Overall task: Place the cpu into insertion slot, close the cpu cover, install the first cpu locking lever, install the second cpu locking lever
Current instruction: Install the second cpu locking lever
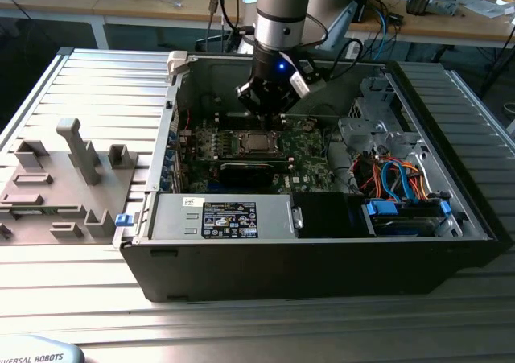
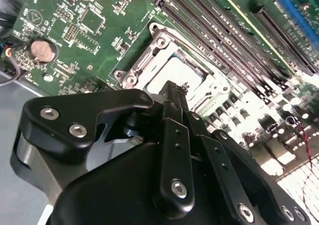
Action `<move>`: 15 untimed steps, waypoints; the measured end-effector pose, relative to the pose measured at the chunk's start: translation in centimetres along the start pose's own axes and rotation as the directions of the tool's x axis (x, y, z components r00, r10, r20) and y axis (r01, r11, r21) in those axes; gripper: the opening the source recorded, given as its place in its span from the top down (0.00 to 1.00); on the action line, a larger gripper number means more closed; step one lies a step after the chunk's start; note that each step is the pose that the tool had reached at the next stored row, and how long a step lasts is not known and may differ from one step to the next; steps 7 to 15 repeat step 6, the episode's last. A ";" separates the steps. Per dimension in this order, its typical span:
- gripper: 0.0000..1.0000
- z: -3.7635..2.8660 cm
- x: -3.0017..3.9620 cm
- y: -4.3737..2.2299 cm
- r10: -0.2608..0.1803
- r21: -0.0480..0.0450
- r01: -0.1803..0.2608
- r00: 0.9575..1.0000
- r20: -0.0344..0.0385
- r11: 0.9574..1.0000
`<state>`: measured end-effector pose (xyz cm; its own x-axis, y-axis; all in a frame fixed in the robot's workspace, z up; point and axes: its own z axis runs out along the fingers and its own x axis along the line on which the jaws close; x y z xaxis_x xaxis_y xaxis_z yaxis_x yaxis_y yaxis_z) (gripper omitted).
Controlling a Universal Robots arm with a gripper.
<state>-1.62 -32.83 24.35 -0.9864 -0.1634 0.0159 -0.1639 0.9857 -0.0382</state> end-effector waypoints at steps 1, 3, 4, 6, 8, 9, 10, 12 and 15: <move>0.89 0.00 0.00 0.00 0.000 0.000 0.000 1.000 0.000 1.000; 0.89 -0.01 0.00 0.00 0.000 0.000 0.000 1.000 0.000 1.000; 0.89 -0.02 0.00 0.00 0.000 0.000 0.000 1.000 0.000 1.000; 0.89 -0.03 0.00 0.00 0.000 0.000 0.000 1.000 0.000 1.000; 0.89 -0.03 0.00 0.00 0.000 0.000 0.000 1.000 0.000 1.000; 0.89 -0.03 0.00 0.00 0.000 0.000 0.000 1.000 0.000 1.000; 0.89 -0.03 0.00 0.00 0.000 0.000 0.000 1.000 0.000 1.000; 0.89 -0.03 0.00 0.00 0.000 0.000 0.000 1.000 0.000 1.000; 0.89 -0.03 0.00 0.00 0.000 0.000 0.000 1.000 0.000 1.000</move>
